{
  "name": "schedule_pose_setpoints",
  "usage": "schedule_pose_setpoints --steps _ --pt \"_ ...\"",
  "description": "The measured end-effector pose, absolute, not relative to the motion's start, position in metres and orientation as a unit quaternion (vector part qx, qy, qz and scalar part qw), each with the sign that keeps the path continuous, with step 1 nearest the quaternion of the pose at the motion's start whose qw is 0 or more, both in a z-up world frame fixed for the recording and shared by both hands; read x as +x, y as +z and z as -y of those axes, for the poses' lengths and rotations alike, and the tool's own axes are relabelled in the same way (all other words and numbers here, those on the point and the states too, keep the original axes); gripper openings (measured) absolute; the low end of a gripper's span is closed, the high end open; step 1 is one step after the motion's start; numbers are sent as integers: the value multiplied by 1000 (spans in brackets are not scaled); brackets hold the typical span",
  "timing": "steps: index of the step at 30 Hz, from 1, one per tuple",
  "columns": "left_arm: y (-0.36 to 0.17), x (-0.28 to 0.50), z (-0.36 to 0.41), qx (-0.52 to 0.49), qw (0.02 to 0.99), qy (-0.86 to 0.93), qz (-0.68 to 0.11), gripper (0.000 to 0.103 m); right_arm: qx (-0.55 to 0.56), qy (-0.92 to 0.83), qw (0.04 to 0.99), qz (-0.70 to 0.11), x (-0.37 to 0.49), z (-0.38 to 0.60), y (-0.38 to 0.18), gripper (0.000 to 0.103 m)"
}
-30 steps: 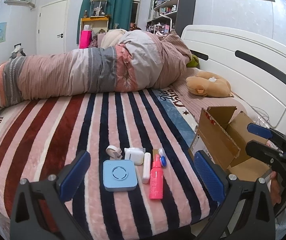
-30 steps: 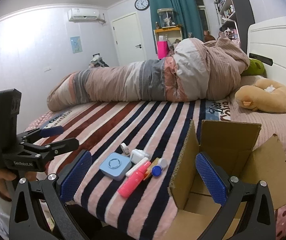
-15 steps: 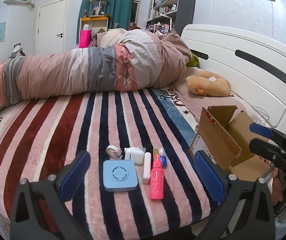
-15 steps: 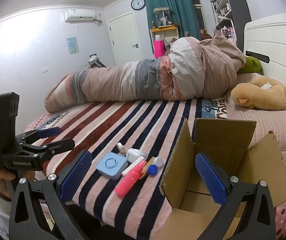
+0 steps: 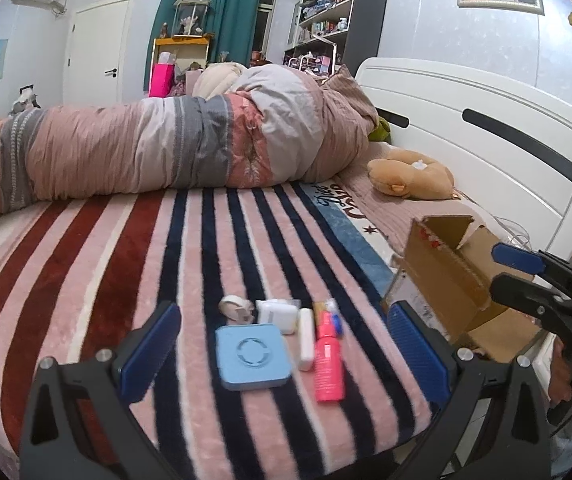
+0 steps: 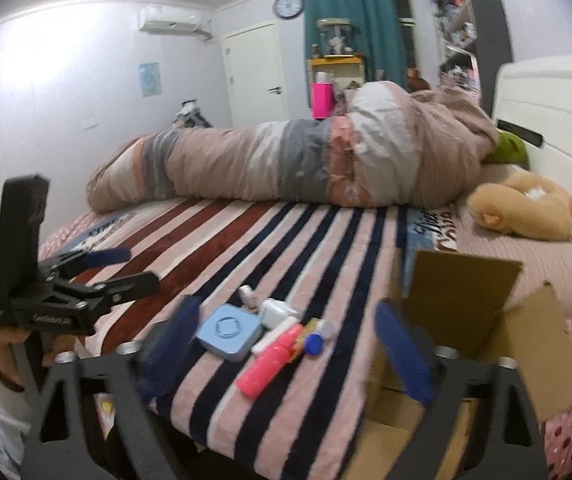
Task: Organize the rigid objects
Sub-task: 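Grasp the pink spray bottle with the right tool, then carry the pink bottle into the cardboard box and open the right tool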
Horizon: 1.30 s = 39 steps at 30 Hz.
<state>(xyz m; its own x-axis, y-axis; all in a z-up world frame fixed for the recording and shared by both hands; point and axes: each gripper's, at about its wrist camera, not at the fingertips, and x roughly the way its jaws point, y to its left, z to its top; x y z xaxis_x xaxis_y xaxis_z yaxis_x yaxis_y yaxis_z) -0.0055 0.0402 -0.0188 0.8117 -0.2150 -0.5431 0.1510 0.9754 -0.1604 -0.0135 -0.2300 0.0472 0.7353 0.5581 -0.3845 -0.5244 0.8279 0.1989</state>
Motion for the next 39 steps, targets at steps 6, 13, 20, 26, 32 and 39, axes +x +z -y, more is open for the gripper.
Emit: schedule_pose_setpoints --steps 6,13,20,26,32,39 --pt "-44 3 -80 -60 946 -102 -301 102 26 337 901 -273 0 167 19 40" --pt "-81 15 -109 -87 937 -108 -322 102 53 277 873 -399 40 133 -62 40" --pt "-98 23 -117 -103 931 -104 -335 102 88 247 843 -469 81 132 -108 36" --pt "-93 23 -105 -107 922 -152 -340 102 62 251 867 -426 66 132 -97 29" --pt "-66 27 -71 -107 903 -238 -341 102 42 308 882 -355 36 131 -52 27" --pt "-23 32 -42 -144 877 -311 -335 87 40 381 891 -244 0 137 6 27"
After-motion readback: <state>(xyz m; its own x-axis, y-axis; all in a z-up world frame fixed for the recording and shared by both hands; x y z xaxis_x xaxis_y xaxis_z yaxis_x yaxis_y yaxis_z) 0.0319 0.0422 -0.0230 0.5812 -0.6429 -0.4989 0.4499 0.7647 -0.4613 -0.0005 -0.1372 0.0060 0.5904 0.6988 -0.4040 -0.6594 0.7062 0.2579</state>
